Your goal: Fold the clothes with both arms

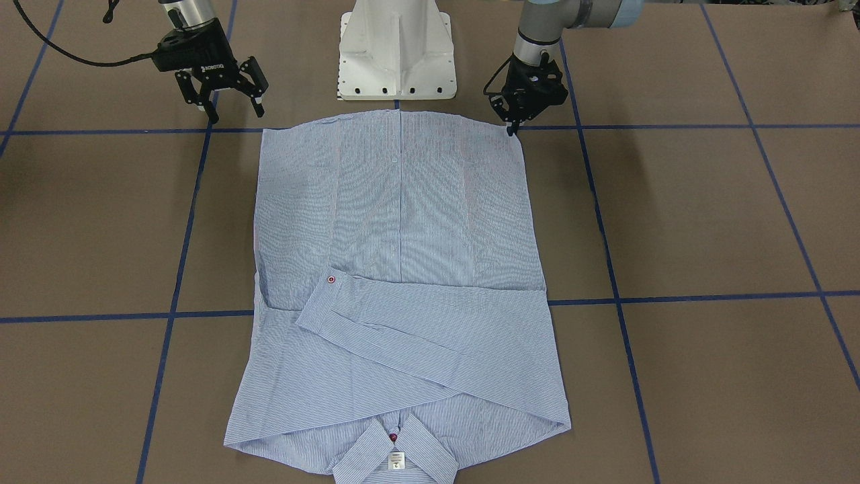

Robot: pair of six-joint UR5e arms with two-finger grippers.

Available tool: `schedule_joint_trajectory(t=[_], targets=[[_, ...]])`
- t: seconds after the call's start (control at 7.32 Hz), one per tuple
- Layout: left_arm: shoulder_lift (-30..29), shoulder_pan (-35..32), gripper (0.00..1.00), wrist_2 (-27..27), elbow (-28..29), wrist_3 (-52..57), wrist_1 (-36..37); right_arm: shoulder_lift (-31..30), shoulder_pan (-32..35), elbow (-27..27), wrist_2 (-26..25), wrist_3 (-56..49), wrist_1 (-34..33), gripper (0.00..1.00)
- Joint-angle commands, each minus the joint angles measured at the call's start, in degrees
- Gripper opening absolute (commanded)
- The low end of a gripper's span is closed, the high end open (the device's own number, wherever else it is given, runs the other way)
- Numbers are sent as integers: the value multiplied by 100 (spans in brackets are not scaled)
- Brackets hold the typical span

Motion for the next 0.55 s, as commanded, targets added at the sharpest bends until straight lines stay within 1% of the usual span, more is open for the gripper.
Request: schedule_joint_trajectory(t=[0.0,0.27,0.41], targets=[[47,2,0,17,-11,12,7,-7,-270,-372,-310,356,47,84],[12,19,0,43,-29,3,7,150,-412,-426,-373,430,47,58],[4,11,0,156,-29,3,7,412,-421,-530,-373,508,39,54]])
